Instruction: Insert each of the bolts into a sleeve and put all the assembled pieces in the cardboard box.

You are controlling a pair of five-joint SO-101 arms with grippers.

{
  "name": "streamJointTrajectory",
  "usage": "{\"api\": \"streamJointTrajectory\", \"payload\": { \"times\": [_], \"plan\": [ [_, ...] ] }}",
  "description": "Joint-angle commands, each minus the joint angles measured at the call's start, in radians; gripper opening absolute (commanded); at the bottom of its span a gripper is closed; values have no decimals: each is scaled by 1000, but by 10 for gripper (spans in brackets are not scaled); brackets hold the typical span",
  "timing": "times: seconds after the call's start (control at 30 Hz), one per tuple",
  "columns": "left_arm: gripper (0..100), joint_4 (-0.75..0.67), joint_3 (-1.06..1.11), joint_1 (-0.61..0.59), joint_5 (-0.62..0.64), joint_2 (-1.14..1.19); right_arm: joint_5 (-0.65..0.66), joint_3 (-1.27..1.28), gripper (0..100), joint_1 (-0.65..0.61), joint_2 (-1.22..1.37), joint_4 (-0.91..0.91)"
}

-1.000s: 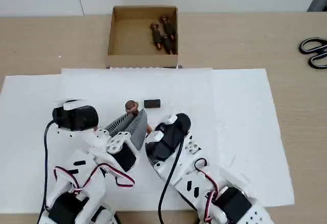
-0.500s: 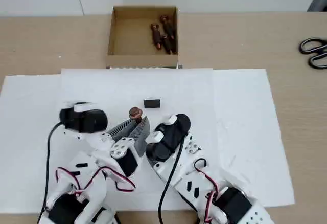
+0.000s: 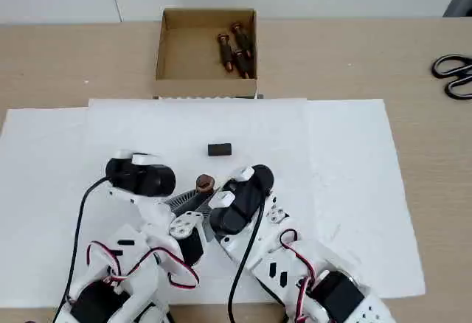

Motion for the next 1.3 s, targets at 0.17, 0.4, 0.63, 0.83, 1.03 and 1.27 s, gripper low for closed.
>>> {"api": "streamJointTrajectory", "payload": {
  "times": [0.17,0.4,0.63,0.83,1.03,1.27],
  "plan": [
    [6,41,-18,3,-74,6,114,-129,3,4,-8,-25],
    [17,44,-73,-2,-80,6,114,-129,3,4,-7,-25],
    [142,46,-93,-3,-107,14,114,-129,3,4,-7,-25],
    [142,63,-145,-3,-115,14,114,-129,3,4,-1,-25],
    [142,114,-245,-49,-117,14,114,-124,3,4,-1,-24],
    [126,166,-282,-221,-245,8,115,-123,3,18,2,-24]
  ]
}}
